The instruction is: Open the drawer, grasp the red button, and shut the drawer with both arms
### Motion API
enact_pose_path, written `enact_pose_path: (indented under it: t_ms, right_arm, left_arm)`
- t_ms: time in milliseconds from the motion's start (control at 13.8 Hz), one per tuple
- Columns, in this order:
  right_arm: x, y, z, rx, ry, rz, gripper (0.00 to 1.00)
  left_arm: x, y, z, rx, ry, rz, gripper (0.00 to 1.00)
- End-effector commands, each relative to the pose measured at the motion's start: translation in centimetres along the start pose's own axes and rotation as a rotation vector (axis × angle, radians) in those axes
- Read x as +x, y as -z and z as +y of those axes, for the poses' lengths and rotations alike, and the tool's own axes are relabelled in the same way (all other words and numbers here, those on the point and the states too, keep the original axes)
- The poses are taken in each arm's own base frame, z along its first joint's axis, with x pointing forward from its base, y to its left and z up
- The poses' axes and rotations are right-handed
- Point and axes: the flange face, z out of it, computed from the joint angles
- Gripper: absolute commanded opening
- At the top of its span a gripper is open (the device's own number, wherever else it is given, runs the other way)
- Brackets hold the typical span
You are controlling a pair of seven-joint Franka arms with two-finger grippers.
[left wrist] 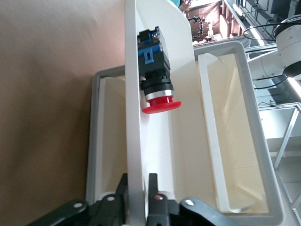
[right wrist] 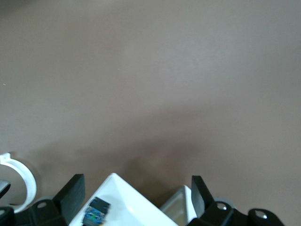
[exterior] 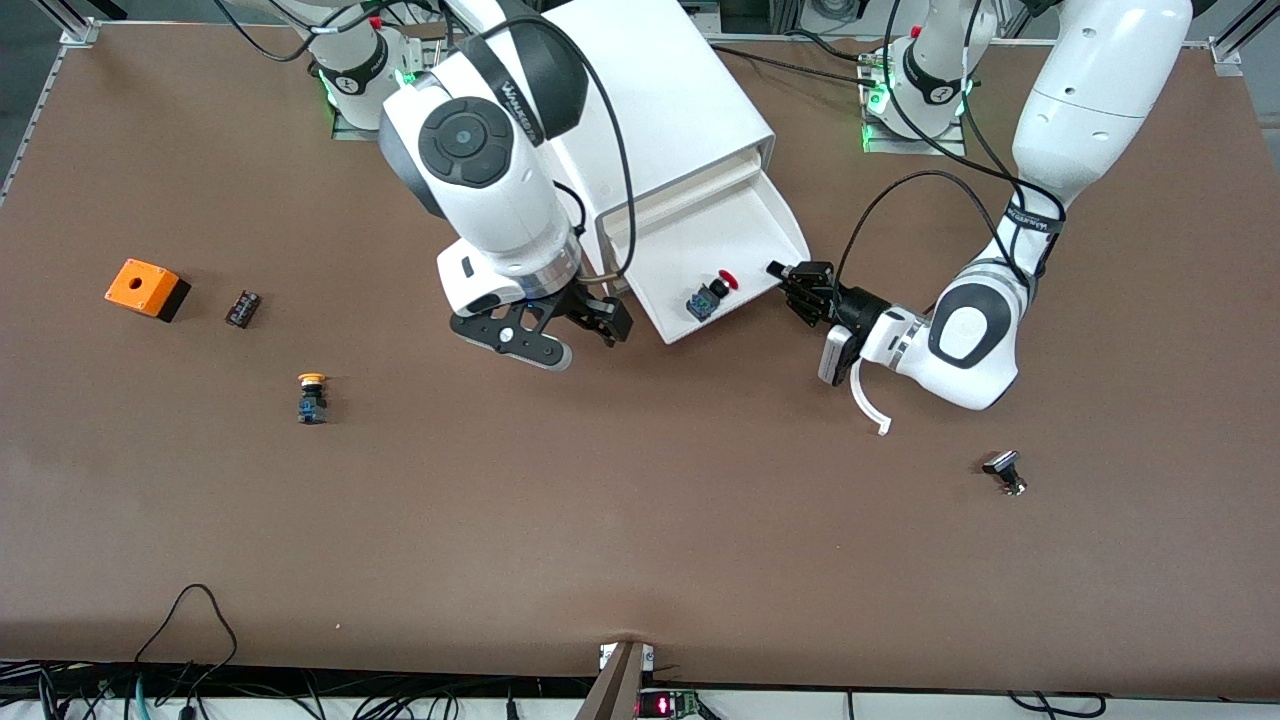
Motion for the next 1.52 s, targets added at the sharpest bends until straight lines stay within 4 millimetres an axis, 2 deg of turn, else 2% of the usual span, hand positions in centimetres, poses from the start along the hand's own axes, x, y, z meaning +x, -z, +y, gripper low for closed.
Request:
enact_pose_path:
  t_ms: [0, 144, 217, 361, 506, 650, 867, 1011, 1084, 1228, 1300, 1445]
  right_arm:
    - [-1.4, -0.9, -2.6, 0.024, -0.057, 0.035, 1.0]
    - [-3.2, -2.5, -4.5, 0.019, -0.122, 0.062, 1.0]
    - [-4.3, -3.0, -5.3, 0.033, -0.149, 0.066, 1.0]
    - [-6.0, -4.0, -6.5, 0.055, -0.199, 0.065, 1.0]
    - [-7.9, -5.8, -7.6, 0.066, -0.26, 0.058, 1.0]
    - [-9.7, -8.5, -8.3, 0.044, -0.278, 0.053, 1.0]
    - [-11.9, -11.0, -9.4, 0.044, -0.322, 0.07, 1.0]
    - [-13.3, -12.1, -9.7, 0.034, -0.325, 0.066, 1.0]
    - [-13.7, -12.7, -9.8, 0.032, -0.322, 0.064, 1.0]
    - [-14.5, -13.5, -9.9, 0.018, -0.326, 0.06, 1.0]
    - [-15.3, -13.6, -10.1, 0.011, -0.317, 0.058, 1.0]
    - [-15.7, -13.9, -9.8, -0.021, -0.314, 0.055, 1.0]
  left_arm:
    - [1.4, 1.7, 0.6, 0.003, -0.076, -0.011, 1.0]
    - [1.0, 3.1, 1.7, -0.028, -0.032, -0.047, 1.0]
    - [1.4, 4.5, 2.7, -0.008, 0.008, -0.075, 1.0]
    - [3.8, 7.1, 5.9, 0.064, 0.094, -0.154, 1.0]
    - [5.5, 9.0, 8.8, 0.143, 0.207, -0.212, 1.0]
    - [6.1, 10.5, 10.0, 0.199, 0.243, -0.209, 1.0]
    - [7.1, 13.8, 12.9, 0.351, 0.279, -0.219, 1.0]
    - [7.3, 15.0, 15.0, 0.439, 0.336, -0.262, 1.0]
    - [7.7, 15.7, 16.7, 0.522, 0.359, -0.273, 1.0]
    - [8.4, 16.7, 18.6, 0.686, 0.4, -0.305, 1.0]
    - [9.1, 16.6, 19.5, 0.751, 0.398, -0.319, 1.0]
    - [9.3, 16.6, 19.8, 0.816, 0.408, -0.341, 1.0]
